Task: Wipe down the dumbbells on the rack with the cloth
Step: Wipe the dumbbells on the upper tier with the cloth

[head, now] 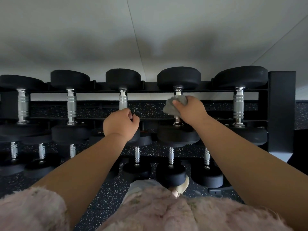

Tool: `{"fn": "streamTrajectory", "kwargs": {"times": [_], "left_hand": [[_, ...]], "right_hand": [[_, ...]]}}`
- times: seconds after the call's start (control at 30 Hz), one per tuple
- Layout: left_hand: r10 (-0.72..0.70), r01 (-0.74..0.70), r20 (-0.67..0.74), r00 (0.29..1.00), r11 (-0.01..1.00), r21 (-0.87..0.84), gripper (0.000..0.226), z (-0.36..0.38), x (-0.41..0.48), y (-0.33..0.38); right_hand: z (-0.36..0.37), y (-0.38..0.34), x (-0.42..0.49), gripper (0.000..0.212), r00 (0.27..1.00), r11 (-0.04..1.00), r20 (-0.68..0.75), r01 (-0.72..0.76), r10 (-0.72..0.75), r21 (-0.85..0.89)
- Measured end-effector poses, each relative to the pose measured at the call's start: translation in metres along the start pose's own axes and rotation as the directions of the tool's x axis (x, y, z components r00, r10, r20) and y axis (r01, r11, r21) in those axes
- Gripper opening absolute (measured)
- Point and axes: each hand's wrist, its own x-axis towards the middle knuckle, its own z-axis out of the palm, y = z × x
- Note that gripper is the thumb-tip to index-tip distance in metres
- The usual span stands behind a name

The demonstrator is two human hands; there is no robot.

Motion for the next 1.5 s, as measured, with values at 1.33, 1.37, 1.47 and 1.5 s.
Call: {"fn": "streamTrajectory", "kwargs": {"times": [1.33, 1.37, 1.47, 1.5], "left_hand": [[-0.013, 0.013, -0.005, 1.0, 1.0, -0.024, 0.027, 0.0, -0.002, -0.003], [-0.011, 0.011, -0.002, 1.0, 1.0, -0.021, 0.028, 0.001, -0.002, -0.004], [-0.018, 0.018, 0.001, 1.0, 1.0, -0.019, 0.028, -0.001, -0.001, -0.001], [-0.018, 0.018, 0.003, 1.0, 1.0, -0.011, 0.028, -0.001, 0.0, -0.001]], "right_hand": [[-0.006, 0.013, -0.008, 0.037, 0.976, 1.0, 0.216, -0.023, 0.022, 0.0], [-0.006, 0.016, -0.01, 0.035, 0.978, 1.0, 0.206, -0.013, 0.016, -0.015], [-0.007, 0.01, -0.01, 0.032, 0.996, 0.991, 0.075, -0.058, 0.049, 0.121], [-0.009, 0.003, -0.006, 0.03, 0.996, 0.981, 0.033, -0.085, 0.08, 0.175]]}}
